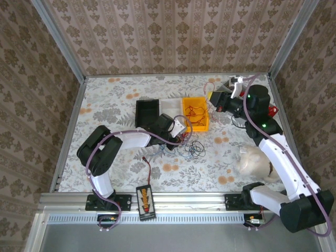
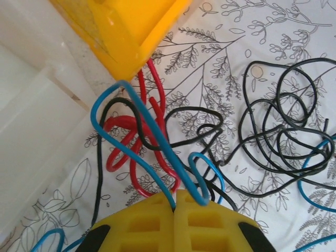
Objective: Untangle the cables
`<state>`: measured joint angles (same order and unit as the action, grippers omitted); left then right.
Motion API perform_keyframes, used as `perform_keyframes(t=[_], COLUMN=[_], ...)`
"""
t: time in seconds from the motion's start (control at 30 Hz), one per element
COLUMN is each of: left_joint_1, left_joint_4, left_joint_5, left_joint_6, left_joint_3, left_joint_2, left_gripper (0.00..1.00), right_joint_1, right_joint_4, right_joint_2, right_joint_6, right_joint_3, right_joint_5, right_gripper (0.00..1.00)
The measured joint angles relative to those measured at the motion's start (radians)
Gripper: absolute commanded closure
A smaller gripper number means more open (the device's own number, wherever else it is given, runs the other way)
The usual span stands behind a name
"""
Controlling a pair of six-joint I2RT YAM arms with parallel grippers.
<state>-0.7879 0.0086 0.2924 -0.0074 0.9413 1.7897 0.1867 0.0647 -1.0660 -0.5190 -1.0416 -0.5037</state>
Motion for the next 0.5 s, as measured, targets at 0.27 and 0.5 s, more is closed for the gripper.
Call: perform_keyframes(t=[0.27,0.5], left_joint_1=[0.011,0.012], left_joint_4=[0.000,0.001], left_joint_5=[-0.001,-0.005], left_joint_6=[-0.009,-0.028], left_joint_3=[-0.045,-0.047], left_joint_2=[-0.010,-0.069], left_gripper=[0.97,0.79], right_joint_1=[-0.037,-0.036], right_joint_4=[0.048,0.036], right_joint_2=[-0.003,-0.164], right_joint_6=[0.056,0.056], right_joint_3=[-0.085,-0.092], right_joint_5=[0.076,0.058], right_gripper=[1.00,1.00])
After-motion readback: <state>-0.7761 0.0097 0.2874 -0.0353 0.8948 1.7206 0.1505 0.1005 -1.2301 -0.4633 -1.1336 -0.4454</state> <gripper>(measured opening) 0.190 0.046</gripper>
